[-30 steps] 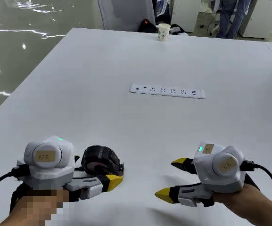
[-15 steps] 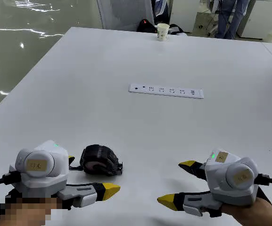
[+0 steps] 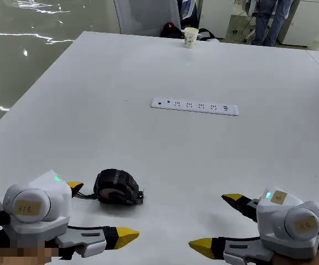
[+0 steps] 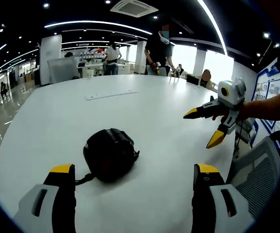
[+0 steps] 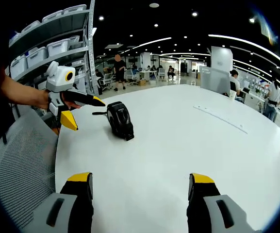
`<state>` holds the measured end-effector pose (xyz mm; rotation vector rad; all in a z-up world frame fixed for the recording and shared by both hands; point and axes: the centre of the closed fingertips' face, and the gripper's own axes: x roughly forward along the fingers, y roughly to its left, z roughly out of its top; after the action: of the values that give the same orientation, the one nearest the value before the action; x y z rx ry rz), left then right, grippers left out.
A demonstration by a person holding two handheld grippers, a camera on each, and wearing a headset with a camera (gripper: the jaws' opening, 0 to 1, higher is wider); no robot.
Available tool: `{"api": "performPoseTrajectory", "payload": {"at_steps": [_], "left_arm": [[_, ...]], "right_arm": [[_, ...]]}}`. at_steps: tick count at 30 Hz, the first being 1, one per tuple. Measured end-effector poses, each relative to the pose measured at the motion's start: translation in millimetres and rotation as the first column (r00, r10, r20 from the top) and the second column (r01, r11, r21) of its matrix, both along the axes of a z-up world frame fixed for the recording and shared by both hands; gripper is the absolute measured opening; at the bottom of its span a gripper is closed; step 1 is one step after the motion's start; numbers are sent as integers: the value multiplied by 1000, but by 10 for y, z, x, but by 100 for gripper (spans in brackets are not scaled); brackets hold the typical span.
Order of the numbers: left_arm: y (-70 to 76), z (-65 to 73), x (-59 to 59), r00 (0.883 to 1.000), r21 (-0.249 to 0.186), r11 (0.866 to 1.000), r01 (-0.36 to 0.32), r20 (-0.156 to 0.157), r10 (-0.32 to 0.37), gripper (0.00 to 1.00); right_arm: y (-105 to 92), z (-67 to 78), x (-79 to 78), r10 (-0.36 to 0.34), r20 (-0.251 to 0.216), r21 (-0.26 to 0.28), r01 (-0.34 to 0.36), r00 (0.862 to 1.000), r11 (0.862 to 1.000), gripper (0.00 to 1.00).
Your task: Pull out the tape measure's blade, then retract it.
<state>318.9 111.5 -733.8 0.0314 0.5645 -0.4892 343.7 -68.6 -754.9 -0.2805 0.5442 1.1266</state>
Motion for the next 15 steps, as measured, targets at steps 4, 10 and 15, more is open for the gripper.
{"api": "performPoseTrajectory", "payload": {"at_steps": [4,10,15], "left_arm": [[-16,26,-47,1000,1,1000,28,8,-28,99],[-26,41,-96,998,6,998,57,23,-57,99],[-24,53,-103,997,3,998,60,39,-60,99]], "right_arm": [[-67,30,9,-46,-1,23,46,999,999,88],[-128,26,-45,-61,-8,23,61,998,998,91],[-132,61,-65,-75,-10,43,76,997,996,94]]}}
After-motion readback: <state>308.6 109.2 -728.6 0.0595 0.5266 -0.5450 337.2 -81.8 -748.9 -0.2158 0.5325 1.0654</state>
